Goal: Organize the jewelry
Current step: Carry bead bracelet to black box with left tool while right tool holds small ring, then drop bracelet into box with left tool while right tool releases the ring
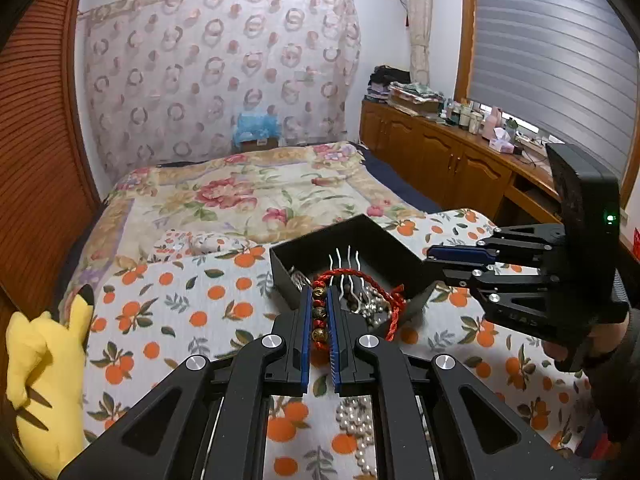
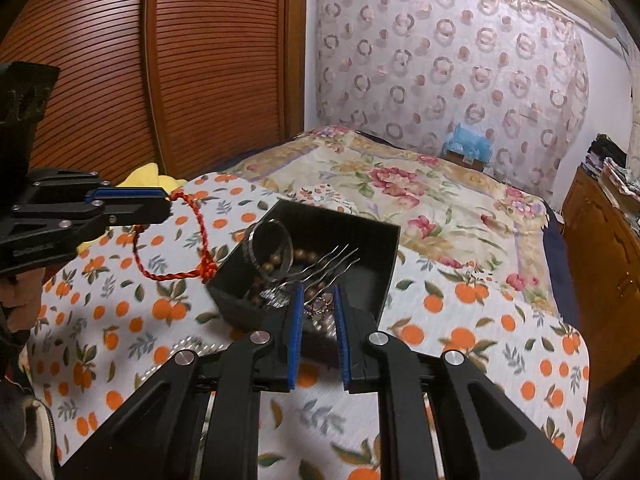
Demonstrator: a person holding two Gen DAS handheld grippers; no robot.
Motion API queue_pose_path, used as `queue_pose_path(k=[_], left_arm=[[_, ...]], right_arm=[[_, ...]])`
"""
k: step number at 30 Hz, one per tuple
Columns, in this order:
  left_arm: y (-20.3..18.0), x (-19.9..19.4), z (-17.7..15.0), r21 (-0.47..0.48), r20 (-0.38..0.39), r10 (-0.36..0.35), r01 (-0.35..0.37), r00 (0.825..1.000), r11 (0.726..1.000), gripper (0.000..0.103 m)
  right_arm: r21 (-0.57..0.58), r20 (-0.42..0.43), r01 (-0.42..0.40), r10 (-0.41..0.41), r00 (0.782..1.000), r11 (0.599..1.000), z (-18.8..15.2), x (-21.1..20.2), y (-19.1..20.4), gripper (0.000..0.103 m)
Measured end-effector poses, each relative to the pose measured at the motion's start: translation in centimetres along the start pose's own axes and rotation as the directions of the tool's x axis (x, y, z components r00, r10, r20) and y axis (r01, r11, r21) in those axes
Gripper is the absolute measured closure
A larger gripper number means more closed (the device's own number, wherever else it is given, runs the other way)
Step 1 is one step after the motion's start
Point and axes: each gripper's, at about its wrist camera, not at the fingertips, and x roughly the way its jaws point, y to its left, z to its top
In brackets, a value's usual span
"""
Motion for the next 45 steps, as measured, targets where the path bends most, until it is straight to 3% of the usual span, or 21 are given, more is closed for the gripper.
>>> queue_pose_path(k=[11, 18, 31, 45], left_arm=[[0.2, 2.7, 1.5, 0.029, -0.024, 0.002, -0.002, 1.0, 1.0, 0.097], [-0.1, 4.5, 2.6, 0.052, -0.033, 0.009, -0.007, 0.999, 0.999, 0.097], [-0.2, 8.2, 4.9, 0.079, -0.046, 0.026, -0.022, 0.999, 0.997, 0.097], [-0.8, 12.1, 5.2, 0.085, -0.113, -0.02, 0.03, 0.993, 0.996, 0.097]], right_arm=[[0.046, 0.016, -0.022, 0.021, 1.0, 0.999, 0.0, 2.4, -1.8, 0.086], [0.093, 0.065, -0.051, 0.045, 0.997, 0.994, 0.0, 1.9, -2.7, 0.085], [0.104, 0.083, -0.059, 0.05, 0.995, 0.993, -0.2, 1.4, -3.2, 0.085], [0.109, 0.087, -0.033, 0.023, 0.996, 0.993, -0.2, 1.3, -3.4, 0.085]])
